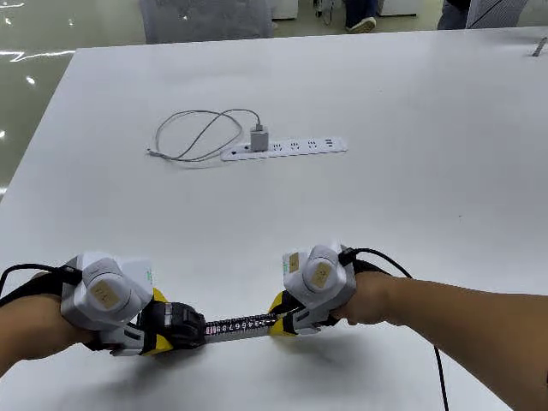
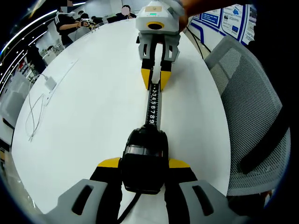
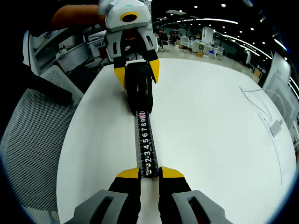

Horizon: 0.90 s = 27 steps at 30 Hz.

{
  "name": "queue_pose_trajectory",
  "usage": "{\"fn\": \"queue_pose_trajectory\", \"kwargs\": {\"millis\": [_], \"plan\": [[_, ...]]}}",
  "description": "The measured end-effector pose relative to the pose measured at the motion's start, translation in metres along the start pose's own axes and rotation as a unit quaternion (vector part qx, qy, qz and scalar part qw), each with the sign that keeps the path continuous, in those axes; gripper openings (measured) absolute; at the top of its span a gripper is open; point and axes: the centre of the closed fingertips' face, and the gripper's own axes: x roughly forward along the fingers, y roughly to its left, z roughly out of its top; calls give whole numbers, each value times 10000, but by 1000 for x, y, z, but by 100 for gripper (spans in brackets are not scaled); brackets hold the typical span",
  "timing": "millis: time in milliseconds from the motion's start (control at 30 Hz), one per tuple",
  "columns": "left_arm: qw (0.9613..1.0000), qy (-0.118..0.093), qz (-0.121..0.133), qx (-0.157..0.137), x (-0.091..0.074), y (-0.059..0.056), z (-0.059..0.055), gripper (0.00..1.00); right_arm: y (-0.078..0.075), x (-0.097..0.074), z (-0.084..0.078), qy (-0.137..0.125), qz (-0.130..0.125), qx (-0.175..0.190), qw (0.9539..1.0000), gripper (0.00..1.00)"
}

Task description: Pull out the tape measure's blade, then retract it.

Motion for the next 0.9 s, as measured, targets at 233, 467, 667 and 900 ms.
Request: {"fn": "queue_pose_trajectory", "kwargs": {"millis": [233, 467, 667, 900], "plan": [[10000, 1, 14, -15, 0, 0, 0, 30, 0, -3, -3, 27, 5, 20, 10000, 10], [10000, 8, 15, -7, 0, 0, 0, 30, -2, -4, -7, 41, -14, 42, 10000, 9], [10000, 4, 18, -1, 0, 0, 0, 30, -2, -5, -9, 60, -10, 52, 10000, 9], [10000, 2, 22, -6, 0, 0, 0, 30, -2, -7, -12, 70, -11, 68, 10000, 9]]}}
